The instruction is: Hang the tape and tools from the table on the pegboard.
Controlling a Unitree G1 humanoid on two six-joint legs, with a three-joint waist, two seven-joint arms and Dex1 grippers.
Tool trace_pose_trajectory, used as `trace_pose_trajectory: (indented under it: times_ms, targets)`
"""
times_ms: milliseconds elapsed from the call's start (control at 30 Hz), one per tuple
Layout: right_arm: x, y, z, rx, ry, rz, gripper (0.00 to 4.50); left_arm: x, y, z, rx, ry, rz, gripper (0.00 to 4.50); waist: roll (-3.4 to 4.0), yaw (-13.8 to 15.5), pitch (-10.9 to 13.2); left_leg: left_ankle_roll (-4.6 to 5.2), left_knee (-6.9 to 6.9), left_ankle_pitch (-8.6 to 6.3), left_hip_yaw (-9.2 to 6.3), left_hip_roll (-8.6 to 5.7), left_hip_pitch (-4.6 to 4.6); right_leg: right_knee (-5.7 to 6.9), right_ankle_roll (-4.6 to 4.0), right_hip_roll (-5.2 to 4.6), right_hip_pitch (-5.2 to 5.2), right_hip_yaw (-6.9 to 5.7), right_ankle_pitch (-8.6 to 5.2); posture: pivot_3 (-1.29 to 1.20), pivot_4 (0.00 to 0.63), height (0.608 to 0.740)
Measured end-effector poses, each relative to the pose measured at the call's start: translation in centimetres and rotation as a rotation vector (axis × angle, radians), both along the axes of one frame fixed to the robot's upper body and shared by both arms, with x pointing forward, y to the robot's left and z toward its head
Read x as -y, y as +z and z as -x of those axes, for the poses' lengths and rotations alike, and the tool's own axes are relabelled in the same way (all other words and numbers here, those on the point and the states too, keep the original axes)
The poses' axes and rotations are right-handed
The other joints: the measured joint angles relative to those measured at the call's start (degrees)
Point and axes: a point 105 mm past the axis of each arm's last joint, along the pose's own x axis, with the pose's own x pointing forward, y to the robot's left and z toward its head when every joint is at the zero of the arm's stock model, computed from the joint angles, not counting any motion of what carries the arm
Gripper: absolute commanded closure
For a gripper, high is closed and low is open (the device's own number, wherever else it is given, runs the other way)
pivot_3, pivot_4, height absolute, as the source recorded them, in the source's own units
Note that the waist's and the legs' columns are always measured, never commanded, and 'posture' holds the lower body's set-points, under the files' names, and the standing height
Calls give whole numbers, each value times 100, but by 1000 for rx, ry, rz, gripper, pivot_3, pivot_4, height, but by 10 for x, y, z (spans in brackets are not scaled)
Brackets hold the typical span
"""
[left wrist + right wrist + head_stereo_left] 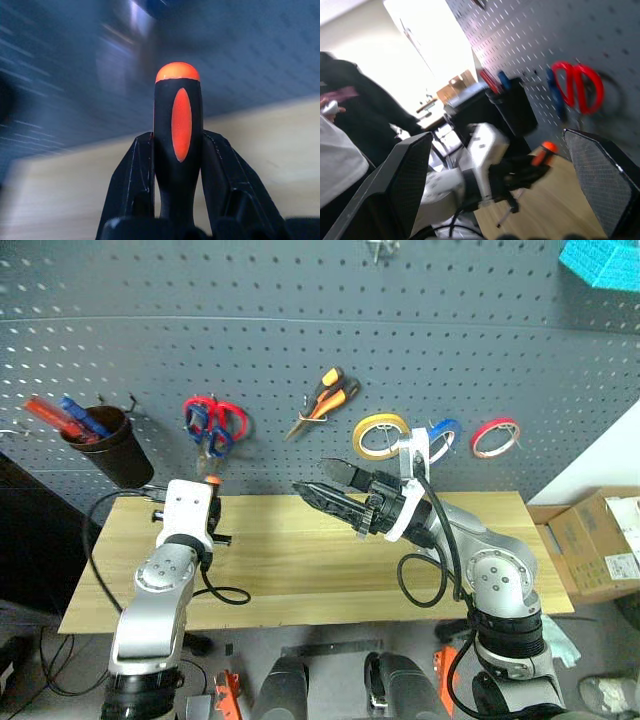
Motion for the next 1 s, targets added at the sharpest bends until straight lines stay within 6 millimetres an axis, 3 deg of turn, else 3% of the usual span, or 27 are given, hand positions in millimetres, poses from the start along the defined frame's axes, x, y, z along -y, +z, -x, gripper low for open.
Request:
trace_pose_trajectory:
  times_ms: [167, 267, 400, 433, 633, 700, 900, 1000]
  targets:
    - [-3, 1, -5, -3, 17, -15, 0, -6, 30, 17, 153, 87, -159, 3581, 5, 221, -204, 1, 3, 3, 1, 2, 69, -2, -5, 8, 66, -2, -2, 376, 0, 740]
    - [-8, 7, -6, 30, 45, -23, 0, -8, 66, 11, 301, 108, -219, 3581, 2, 379, -261, 4, 3, 5, 1, 18, 96, -13, -48, 12, 107, -26, -19, 381, 0, 740]
    - [-11, 13, -12, 50, 42, -47, 0, -19, 111, -11, 448, 125, -235, 3581, 13, 536, -366, 9, 8, 9, 2, 16, 103, -9, -49, 12, 121, -30, -17, 377, 0, 740]
    - [-12, 15, -16, 62, 27, -52, 0, -21, 124, -25, 476, 113, -222, 3581, 6, 586, -380, 10, 13, 9, 0, 16, 106, -3, -49, 12, 125, -34, -17, 377, 0, 740]
    - [-10, 25, -24, 127, -40, -81, 0, -27, 169, -67, 590, 38, -156, 3581, -9, 704, -393, 9, 8, 11, 1, 16, 91, -5, -18, 14, 112, -32, 1, 338, 0, 740]
    - [-9, 25, -28, 136, -69, -76, 0, -25, 178, -78, 612, -5, -131, 3581, -9, 707, -394, 4, 6, 8, 4, 13, 88, -2, -38, 10, 110, -28, 15, 325, 0, 740]
    - [-5, 25, -34, 174, -137, -65, 0, -27, 167, -115, 546, -63, -37, 3581, -12, 686, -398, 3, 5, 7, 4, 14, 87, -2, -45, 12, 110, -32, 19, 303, 0, 740]
    - [-4, 25, -35, 176, -149, -65, 0, -29, 169, -122, 553, -67, 7, 3581, -12, 665, -398, 4, 7, 8, 4, 14, 90, 0, -45, 12, 111, -29, 19, 280, 0, 740]
